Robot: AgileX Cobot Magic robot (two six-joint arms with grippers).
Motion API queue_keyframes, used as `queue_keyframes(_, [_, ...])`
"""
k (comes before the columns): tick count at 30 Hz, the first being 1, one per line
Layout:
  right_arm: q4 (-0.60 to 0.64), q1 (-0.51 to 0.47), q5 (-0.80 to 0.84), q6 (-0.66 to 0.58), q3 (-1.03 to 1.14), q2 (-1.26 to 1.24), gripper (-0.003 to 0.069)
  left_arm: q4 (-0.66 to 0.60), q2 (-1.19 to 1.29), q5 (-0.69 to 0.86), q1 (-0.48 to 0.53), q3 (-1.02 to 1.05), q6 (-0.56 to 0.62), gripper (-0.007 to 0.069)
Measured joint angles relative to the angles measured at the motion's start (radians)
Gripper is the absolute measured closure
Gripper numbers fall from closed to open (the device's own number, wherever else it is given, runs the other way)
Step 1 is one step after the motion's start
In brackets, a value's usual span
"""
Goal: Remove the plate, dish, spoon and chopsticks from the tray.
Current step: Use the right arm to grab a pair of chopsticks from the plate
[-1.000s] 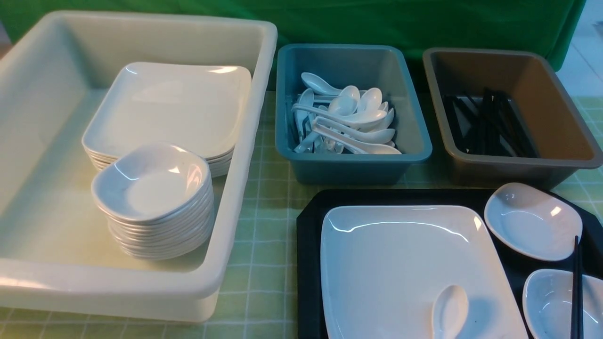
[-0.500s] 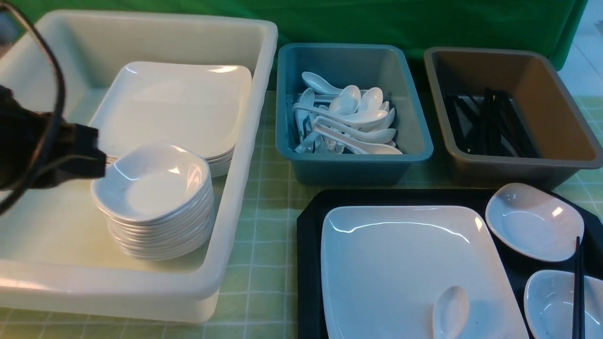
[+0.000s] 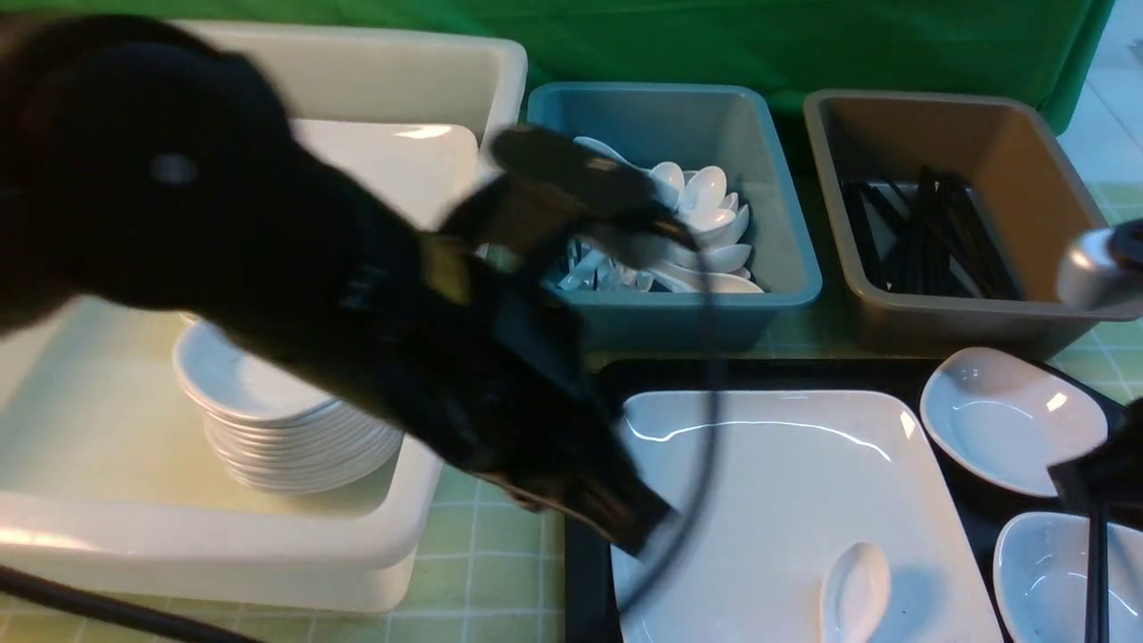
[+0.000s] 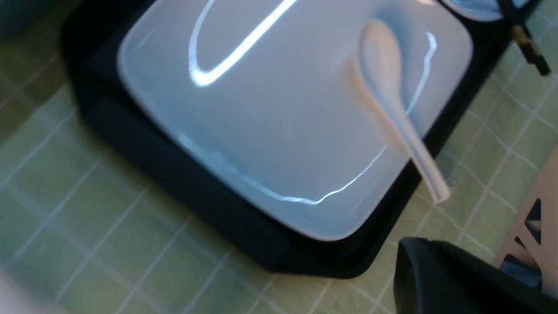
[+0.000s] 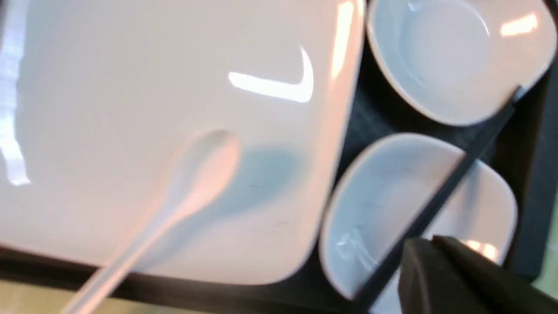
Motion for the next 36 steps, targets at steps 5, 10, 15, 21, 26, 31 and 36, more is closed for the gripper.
queue_keyframes(5, [0.146,-0.28,0.031,-0.137,-0.017,0.112,0.0665,-0.005,0.129,-0.072,-0.094,-0.057,0.093,0.0644])
queue_keyframes(10, [0.247,-0.479,0.057,-0.213,-0.019,0.163,0.0606,-0.133,0.198,-0.249,-0.116,-0.083,0.217,0.0642])
queue_keyframes(15, [0.257,-0.511,-0.011,-0.23,0.027,0.186,0.0355,-0.198,0.205,-0.41,-0.116,-0.089,0.301,0.0643])
queue_keyframes(21, [0.266,-0.511,-0.118,-0.23,0.116,0.251,0.0282,-0.18,0.206,-0.425,-0.116,-0.09,0.331,0.0643])
queue_keyframes(26, [0.298,-0.511,-0.198,-0.23,0.139,0.353,0.0279,-0.169,0.206,-0.43,-0.116,-0.09,0.336,0.0643])
queue_keyframes(31, [0.305,-0.511,-0.253,-0.23,0.139,0.432,0.0279,-0.159,0.206,-0.43,-0.116,-0.09,0.336,0.0643])
queue_keyframes(36, [0.312,-0.511,-0.277,-0.23,0.139,0.507,0.0298,-0.146,0.206,-0.43,-0.116,-0.09,0.336,0.0643])
